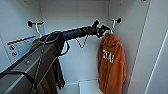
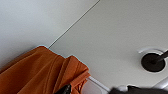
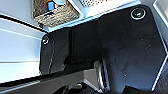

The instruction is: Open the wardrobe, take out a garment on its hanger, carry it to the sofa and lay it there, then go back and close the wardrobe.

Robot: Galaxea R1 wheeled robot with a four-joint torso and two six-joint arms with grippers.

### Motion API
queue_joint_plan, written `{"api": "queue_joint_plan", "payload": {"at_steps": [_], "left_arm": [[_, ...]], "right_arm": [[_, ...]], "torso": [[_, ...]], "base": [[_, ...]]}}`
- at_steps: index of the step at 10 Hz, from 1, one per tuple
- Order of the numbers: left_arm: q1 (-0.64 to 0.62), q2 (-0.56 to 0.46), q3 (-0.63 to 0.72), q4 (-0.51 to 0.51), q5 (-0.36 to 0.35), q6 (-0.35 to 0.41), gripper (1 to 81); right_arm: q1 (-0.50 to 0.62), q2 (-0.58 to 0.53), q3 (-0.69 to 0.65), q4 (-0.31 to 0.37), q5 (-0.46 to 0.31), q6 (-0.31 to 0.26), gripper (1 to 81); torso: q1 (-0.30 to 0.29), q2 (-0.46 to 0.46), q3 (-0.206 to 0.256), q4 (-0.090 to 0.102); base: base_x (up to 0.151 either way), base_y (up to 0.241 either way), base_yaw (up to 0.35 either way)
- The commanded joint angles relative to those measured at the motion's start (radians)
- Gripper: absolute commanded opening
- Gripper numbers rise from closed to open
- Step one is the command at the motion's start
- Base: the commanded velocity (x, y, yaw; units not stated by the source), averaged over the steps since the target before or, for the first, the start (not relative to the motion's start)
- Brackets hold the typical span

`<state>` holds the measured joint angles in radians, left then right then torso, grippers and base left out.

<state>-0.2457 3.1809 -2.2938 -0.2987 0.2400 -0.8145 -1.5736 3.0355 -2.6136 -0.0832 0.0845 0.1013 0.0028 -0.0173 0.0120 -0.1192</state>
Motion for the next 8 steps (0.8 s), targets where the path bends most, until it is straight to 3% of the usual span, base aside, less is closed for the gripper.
{"api": "queue_joint_plan", "payload": {"at_steps": [1,3,4,5,7,8], "left_arm": [[-0.191,0.030,-0.013,-0.008,-0.036,-0.002,81.1],[-0.188,0.039,-0.007,-0.010,-0.039,-0.003,81.1],[-0.188,0.039,0.003,-0.010,-0.039,-0.003,81.1],[-0.186,0.041,0.011,-0.010,-0.039,-0.003,81.1],[-0.186,0.041,0.025,-0.011,-0.041,-0.002,81.1],[-0.186,0.042,0.027,-0.011,-0.041,-0.003,81.1]], "right_arm": [[0.045,0.008,0.009,0.014,-0.048,-0.002,81.1],[0.045,0.008,0.009,0.014,-0.048,-0.002,81.1],[0.048,0.008,0.009,0.014,-0.048,-0.002,81.1],[0.048,0.008,0.009,0.014,-0.049,-0.002,81.1],[0.048,0.008,0.009,0.014,-0.049,-0.002,81.1],[0.046,0.010,0.009,0.014,-0.048,-0.003,81.1]], "torso": [[0.000,0.000,0.000,0.000],[0.000,0.000,0.000,-0.041],[0.000,0.000,-0.022,-0.056],[0.000,0.000,-0.004,-0.024],[0.000,0.000,-0.011,-0.053],[0.000,0.000,-0.011,-0.054]], "base": [[0.000,0.000,0.000],[0.000,0.000,0.000],[0.000,0.000,0.000],[0.000,0.000,0.000],[0.000,0.000,0.000],[0.000,0.000,0.000]]}}
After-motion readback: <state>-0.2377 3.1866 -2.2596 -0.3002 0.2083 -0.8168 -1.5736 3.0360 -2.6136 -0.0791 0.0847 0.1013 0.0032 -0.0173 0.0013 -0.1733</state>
